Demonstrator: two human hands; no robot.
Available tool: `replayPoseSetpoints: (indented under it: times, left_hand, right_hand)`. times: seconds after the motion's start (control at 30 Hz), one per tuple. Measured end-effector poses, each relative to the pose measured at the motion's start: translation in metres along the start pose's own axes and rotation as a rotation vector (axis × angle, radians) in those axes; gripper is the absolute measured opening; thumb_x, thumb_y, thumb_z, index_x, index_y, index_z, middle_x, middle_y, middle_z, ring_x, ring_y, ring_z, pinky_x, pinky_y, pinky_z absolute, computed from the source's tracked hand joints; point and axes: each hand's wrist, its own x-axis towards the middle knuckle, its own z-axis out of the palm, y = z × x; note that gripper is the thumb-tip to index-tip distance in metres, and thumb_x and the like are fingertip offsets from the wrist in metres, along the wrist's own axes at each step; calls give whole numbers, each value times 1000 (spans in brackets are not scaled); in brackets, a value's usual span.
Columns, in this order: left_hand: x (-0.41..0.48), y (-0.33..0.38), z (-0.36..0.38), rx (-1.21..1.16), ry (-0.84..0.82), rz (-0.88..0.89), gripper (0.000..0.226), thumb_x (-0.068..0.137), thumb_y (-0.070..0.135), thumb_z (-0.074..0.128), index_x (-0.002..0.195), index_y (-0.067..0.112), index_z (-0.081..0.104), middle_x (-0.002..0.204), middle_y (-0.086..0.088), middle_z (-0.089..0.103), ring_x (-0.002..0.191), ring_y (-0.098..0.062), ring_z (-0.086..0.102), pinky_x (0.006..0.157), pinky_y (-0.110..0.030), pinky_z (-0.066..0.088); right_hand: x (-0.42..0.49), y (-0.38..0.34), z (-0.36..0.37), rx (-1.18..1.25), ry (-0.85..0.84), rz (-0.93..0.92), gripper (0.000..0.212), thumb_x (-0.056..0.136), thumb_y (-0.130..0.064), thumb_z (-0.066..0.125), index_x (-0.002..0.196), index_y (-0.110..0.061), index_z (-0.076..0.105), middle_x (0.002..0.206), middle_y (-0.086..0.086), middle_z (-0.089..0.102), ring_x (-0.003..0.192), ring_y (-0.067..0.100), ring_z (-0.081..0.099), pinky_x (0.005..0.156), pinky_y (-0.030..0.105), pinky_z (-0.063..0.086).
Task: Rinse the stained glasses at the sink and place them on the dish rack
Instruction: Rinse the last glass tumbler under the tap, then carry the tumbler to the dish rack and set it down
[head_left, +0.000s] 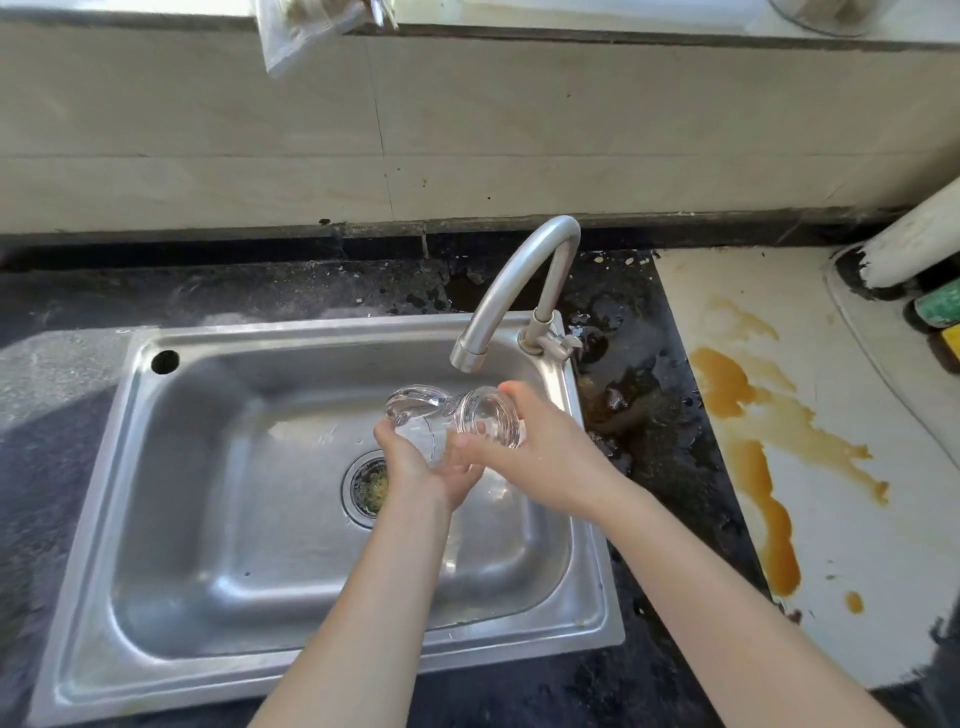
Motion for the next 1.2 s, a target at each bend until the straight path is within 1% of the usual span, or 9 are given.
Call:
replayPoseSetpoints:
  times: [0.07, 0.2, 0.3, 0.4, 0.5, 0.63, 0.73, 0.9, 1.2]
  left_hand:
    - [-2, -5, -4, 48, -47, -19, 69, 75, 62, 54, 107, 1, 49, 105, -16, 61, 100, -35, 61, 94, -49, 48]
    - [-7, -8, -19, 114, -123, -34, 62, 73, 58, 56, 114, 16, 37, 116, -15, 60, 93, -32, 66, 69, -58, 51]
    - [-23, 4, -36, 443, -86, -15, 53, 80, 48, 56, 120, 19, 38, 118, -14, 60, 102, -31, 65, 93, -70, 35]
    - [-41, 23, -51, 983, 90, 276, 31, 86, 33, 57, 116, 28, 52, 130, -4, 52, 113, -25, 51, 97, -55, 37]
    - [-64, 40, -49, 1203, -27, 552, 19, 92, 25, 52, 104, 35, 62, 125, 7, 52, 117, -17, 44, 97, -41, 34]
    - [-95, 55, -38, 1431, -147, 697, 19, 94, 31, 49, 103, 33, 67, 118, 7, 52, 109, -15, 42, 91, -37, 34]
    - [-102, 60, -42, 1582, -273, 743, 28, 95, 30, 43, 110, 31, 68, 124, 10, 56, 116, -10, 44, 94, -31, 34]
    - [-101, 61, -54, 1785, -381, 792, 35, 99, 34, 41, 126, 26, 61, 134, 10, 55, 128, -10, 44, 98, -25, 32]
    - [-113, 36, -56, 2039, -704, 765, 34, 100, 38, 40, 124, 26, 60, 123, 12, 61, 116, -5, 52, 91, -24, 36]
  right_hand:
    - [-3, -4, 8, 8, 41, 2, 84, 76, -63, 64, 142, -26, 29, 138, -5, 45, 118, 16, 50, 97, 35, 42]
    - [-9, -13, 11, -69, 173, -15, 60, 72, -57, 67, 116, -25, 41, 112, -4, 53, 100, 17, 55, 83, 36, 47]
    - [-18, -21, 2, -146, 176, 3, 55, 72, -55, 66, 112, -24, 45, 103, -5, 55, 93, 16, 54, 72, 33, 44]
    - [-30, -29, -1, -269, 220, -23, 53, 68, -51, 68, 107, -23, 48, 103, -4, 56, 91, 19, 56, 74, 35, 47]
    - [-43, -39, -9, -185, 191, 5, 59, 66, -52, 73, 114, -25, 51, 107, -8, 58, 97, 16, 56, 81, 36, 49]
    - [-57, -52, -9, -121, 179, 19, 71, 67, -50, 75, 127, -24, 47, 120, -12, 52, 105, 13, 52, 85, 32, 46]
    - [-64, -48, 14, -295, 301, 69, 67, 65, -48, 71, 121, -19, 48, 116, -2, 57, 100, 22, 56, 84, 40, 51]
    - [-83, -37, 42, -196, 358, 193, 59, 66, -46, 71, 114, -20, 47, 106, -2, 54, 94, 20, 55, 76, 37, 51]
    - [-125, -19, 48, -124, 461, 185, 55, 64, -49, 72, 107, -26, 46, 101, -7, 53, 89, 16, 56, 77, 36, 53]
